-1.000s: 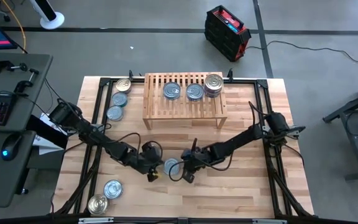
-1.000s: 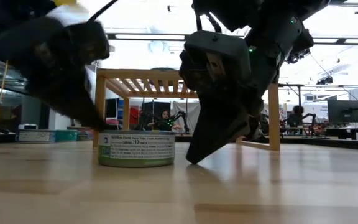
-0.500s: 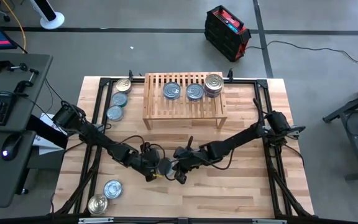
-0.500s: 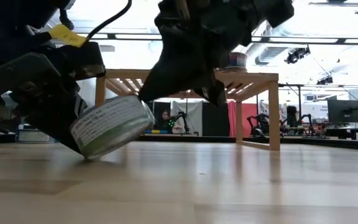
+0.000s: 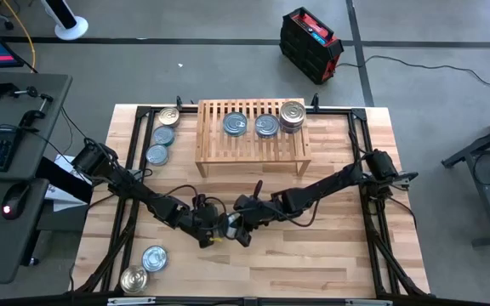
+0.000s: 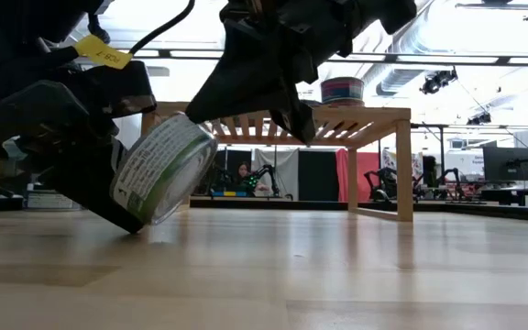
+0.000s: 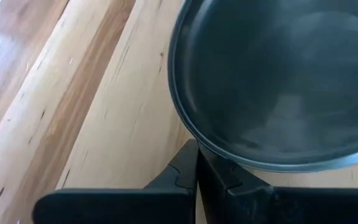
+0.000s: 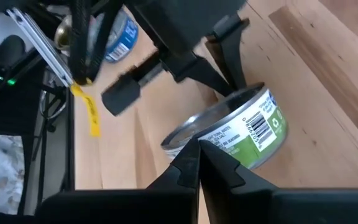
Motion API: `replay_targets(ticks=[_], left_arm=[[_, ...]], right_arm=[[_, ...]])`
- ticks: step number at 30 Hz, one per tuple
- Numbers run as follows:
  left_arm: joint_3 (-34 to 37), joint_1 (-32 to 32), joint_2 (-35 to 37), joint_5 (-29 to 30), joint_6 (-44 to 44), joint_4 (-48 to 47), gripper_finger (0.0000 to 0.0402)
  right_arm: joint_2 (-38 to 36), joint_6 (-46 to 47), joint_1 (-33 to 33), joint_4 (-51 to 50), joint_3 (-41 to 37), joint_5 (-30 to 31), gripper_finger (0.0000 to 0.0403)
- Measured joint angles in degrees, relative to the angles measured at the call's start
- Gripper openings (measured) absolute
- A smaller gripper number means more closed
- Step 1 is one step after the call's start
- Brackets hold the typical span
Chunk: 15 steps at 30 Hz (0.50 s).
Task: Stack canned seafood by type on shelf
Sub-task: Put the white tuna can on the shelf
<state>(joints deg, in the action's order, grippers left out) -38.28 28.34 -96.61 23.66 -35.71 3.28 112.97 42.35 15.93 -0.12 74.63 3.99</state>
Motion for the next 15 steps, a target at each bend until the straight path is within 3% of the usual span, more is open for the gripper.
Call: replay_targets(ticks=[15], left_arm=[[-0.4, -2.9, 0.3, 2.6, 1.0, 13.2, 0.0000]], right_arm=[[0.3, -2.1, -0.7, 1.1, -0.1, 1.9, 0.0000]])
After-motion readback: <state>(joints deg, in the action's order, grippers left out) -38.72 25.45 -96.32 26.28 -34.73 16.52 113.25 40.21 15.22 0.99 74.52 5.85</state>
